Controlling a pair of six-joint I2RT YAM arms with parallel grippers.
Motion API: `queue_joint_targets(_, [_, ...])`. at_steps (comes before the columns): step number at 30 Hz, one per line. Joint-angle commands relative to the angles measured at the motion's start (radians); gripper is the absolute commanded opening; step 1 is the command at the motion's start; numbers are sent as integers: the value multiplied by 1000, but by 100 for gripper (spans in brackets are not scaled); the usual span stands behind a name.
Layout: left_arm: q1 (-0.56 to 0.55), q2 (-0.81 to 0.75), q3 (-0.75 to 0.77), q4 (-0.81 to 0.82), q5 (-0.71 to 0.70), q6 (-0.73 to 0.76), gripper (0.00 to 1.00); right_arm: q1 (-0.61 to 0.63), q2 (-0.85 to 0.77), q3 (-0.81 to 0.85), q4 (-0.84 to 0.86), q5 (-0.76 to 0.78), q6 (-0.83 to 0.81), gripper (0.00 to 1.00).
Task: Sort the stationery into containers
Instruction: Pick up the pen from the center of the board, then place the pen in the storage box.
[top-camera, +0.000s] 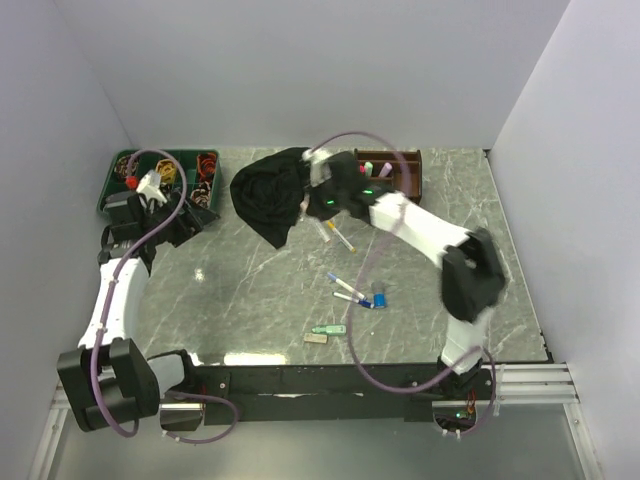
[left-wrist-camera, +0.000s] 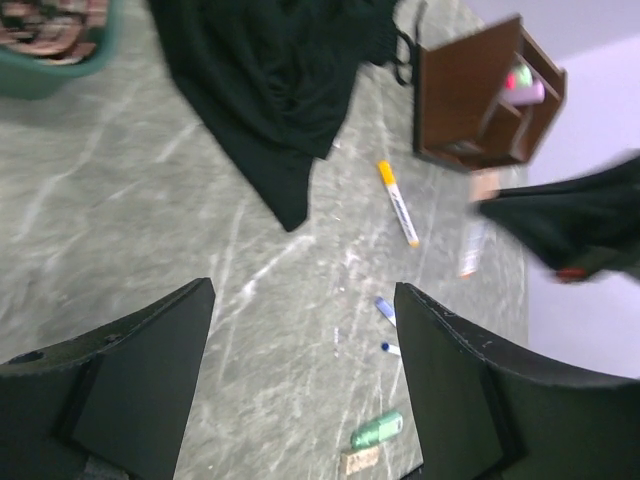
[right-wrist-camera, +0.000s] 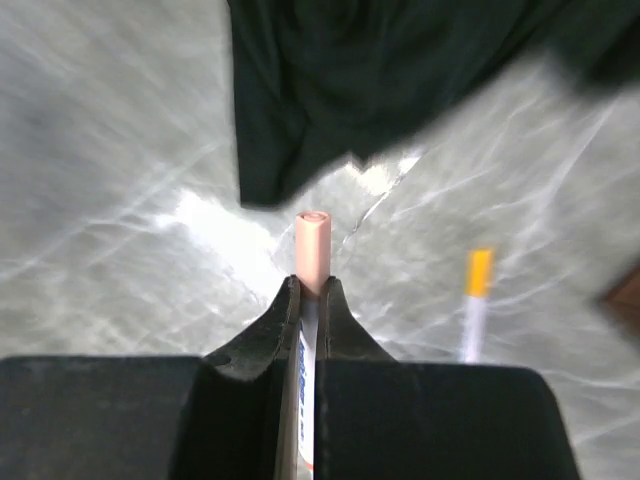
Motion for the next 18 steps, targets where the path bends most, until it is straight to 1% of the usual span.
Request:
queue_joint_targets(1, [-47,41,80,84,90,42,79,-109,-245,-251,459,-175,-175,0])
queue_joint_targets(2, [-62,64,91,84,94,53,79,-129,-265,-321,503,-227,-208,0])
queue_joint_targets(4, [-76,89,120,75,94,70,78,-163,-287,-353,558,-263,-294,0])
queue_joint_targets(6, [-91,124,154,61,87,81,78,-212,-279,-353,568,-290,-343,0])
queue_joint_targets(8, [-101,161,173,55,73,103,78,-252,-276,-357,591,-304,-426,0])
queue_joint_targets(9, [-102,172,189,53,68,111,78,-261,-275,-359,595,-319,-505,0])
queue_joint_targets(11, [-104,204,211,46,59,136,78,-285,-270,-374,620,-338,-581,0])
queue_joint_targets(12, [-105,212,219,41,58,145,78,-292,-269,-377,621,-364,-648,0])
queue_joint_targets(14, [-105,239,235,30,50,176,78,-307,-250,-379,623,-390,-711,0])
queue_joint_targets(15, [-105,245,242,21,50,188,78,-319,-244,-377,618,-401,-768,0])
queue_joint_targets(18, [-104,264,257,-3,32,237,79,-347,-215,-373,623,-424,-846,0])
